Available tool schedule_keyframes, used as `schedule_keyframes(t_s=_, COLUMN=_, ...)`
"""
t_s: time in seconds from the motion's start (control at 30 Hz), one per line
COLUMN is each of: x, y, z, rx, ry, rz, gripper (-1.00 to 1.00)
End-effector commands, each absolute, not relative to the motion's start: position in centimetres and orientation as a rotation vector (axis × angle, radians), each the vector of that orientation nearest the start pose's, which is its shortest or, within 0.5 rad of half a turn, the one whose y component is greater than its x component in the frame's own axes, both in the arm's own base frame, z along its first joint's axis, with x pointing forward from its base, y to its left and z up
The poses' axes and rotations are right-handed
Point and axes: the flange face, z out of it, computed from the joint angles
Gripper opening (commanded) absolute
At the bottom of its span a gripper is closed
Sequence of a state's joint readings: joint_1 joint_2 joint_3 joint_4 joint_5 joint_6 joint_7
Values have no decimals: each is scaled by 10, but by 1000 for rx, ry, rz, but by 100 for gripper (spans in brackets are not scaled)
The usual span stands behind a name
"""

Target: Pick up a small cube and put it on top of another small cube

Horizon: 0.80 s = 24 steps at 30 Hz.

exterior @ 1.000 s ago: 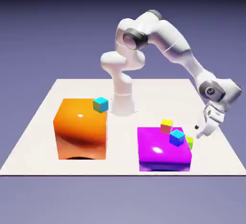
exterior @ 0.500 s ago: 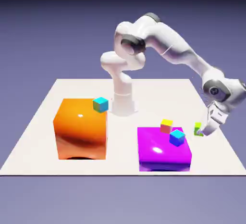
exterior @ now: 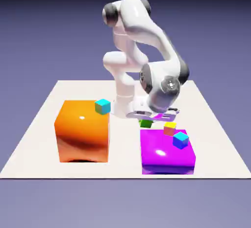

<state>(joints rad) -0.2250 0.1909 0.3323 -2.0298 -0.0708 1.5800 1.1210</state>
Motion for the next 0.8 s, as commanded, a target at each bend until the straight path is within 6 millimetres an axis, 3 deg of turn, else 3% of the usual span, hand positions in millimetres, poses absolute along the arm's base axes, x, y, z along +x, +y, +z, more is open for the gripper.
schedule_keyframes(t_s=0.0, x=498, y=22, z=335, rx=-2907, ry=1693, rz=907, gripper=-100)
schedule_keyframes(t_s=0.2, x=458, y=-95, z=381, rx=-2299, ry=2162, rz=953, gripper=-100)
schedule_keyframes(t_s=0.37, x=404, y=-176, z=421, rx=-1757, ry=2345, rz=954, gripper=-100)
schedule_keyframes(t_s=0.47, x=393, y=-180, z=436, rx=-1678, ry=2378, rz=884, gripper=-100)
schedule_keyframes(t_s=0.63, x=381, y=-155, z=375, rx=-1678, ry=2378, rz=884, gripper=-100)
schedule_keyframes(t_s=0.67, x=381, y=-155, z=375, rx=-1678, ry=2378, rz=884, gripper=100)
schedule_keyframes(t_s=0.7, x=381, y=-155, z=375, rx=-1678, ry=2378, rz=884, gripper=100)
schedule_keyframes(t_s=0.77, x=387, y=-166, z=400, rx=-1678, ry=2376, rz=884, gripper=100)
